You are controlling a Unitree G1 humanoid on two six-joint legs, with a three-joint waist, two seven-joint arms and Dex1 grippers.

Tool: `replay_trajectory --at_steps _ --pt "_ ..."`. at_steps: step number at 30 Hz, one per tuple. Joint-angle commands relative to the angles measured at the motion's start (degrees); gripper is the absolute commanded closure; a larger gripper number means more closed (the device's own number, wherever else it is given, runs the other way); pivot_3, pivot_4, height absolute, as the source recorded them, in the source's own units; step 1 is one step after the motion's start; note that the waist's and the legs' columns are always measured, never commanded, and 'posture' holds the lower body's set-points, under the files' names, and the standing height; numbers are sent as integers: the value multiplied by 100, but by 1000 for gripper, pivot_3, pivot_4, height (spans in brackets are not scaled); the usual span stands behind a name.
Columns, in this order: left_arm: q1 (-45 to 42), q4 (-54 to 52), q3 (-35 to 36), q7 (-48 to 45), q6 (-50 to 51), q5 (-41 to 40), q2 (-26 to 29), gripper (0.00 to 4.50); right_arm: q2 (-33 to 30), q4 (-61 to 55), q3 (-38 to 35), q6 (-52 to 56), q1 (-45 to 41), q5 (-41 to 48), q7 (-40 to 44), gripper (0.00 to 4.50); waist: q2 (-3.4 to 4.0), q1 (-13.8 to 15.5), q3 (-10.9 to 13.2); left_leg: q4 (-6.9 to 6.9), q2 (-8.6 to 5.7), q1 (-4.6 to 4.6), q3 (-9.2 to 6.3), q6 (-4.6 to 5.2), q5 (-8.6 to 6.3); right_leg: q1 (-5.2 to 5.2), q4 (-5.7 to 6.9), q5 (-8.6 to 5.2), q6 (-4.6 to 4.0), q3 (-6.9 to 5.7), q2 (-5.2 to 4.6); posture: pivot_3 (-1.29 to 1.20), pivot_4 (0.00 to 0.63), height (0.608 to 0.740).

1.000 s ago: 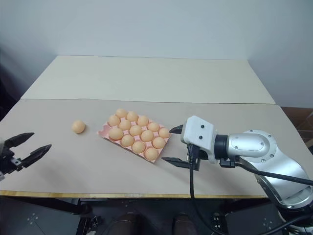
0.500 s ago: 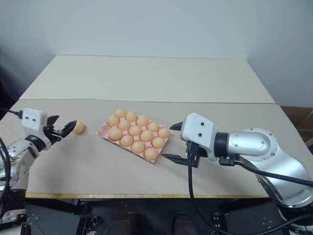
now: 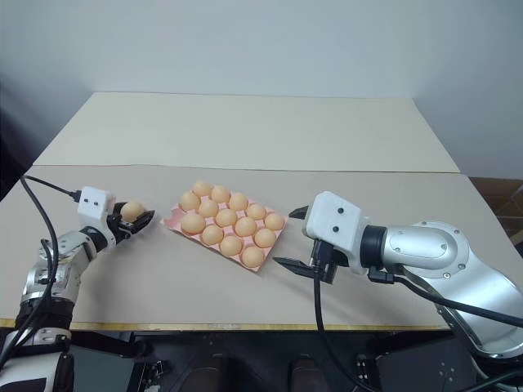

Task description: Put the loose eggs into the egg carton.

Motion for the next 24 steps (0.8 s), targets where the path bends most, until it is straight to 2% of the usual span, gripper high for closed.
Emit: replay_trajectory --at_steps 1,2,5,8,10,15,17,20,24 --pt "-151 91 2 79 -166 86 -2 786 -57 -154 -175 12 -29 72 -59 0 0 0 0 0 0 -1 0 0 0 0 -1 0 0 0 0 0 150 740" --pt "-163 108 11 73 -155 84 -11 786 -57 -152 -175 16 -32 74 -63 0 0 -1 0 0 0 -1 1 0 0 0 -1 0 0 0 -1 0 150 740" --pt "-124 87 -9 89 -146 143 -4 1406 -59 -145 -164 23 -34 66 -89 0 0 1 0 0 0 -1 0 0 0 0 -1 0 0 0 -1 0 150 740" --pt "-8 2 -31 -15 -223 167 24 2376 -45 -129 -143 13 -33 48 -121 0 0 2 0 0 0 0 0 0 0 0 0 0 0 0 -1 0 150 740" --pt "27 -12 -24 6 -303 204 23 2771 -25 -109 -100 -3 -48 23 -153 0 0 1 0 0 0 0 0 0 0 0 0 0 0 1 -1 0 150 740" --pt "151 -269 97 -149 -719 105 13 2771 37 -80 -21 -28 -83 -3 -235 0 0 1 0 0 0 0 0 0 0 0 0 0 0 0 -1 0 150 740" --pt "208 -561 234 -349 -871 -171 -62 2771 43 -77 -13 -41 -80 -24 -250 0 0 1 0 0 1 -1 1 0 0 0 0 0 0 1 -3 0 150 740" --pt "303 -1180 485 -963 -645 -1045 -252 2771 65 -78 -11 -48 -72 -57 -287 0 0 15 0 0 3 -3 0 0 0 0 -1 0 0 0 -5 0 150 740" --pt "480 -1512 236 -1632 -718 -1229 -241 2771 111 -112 0 -34 -71 -74 -379 0 0 12 0 0 0 0 2 0 0 2 -2 0 0 2 -5 0 150 740"
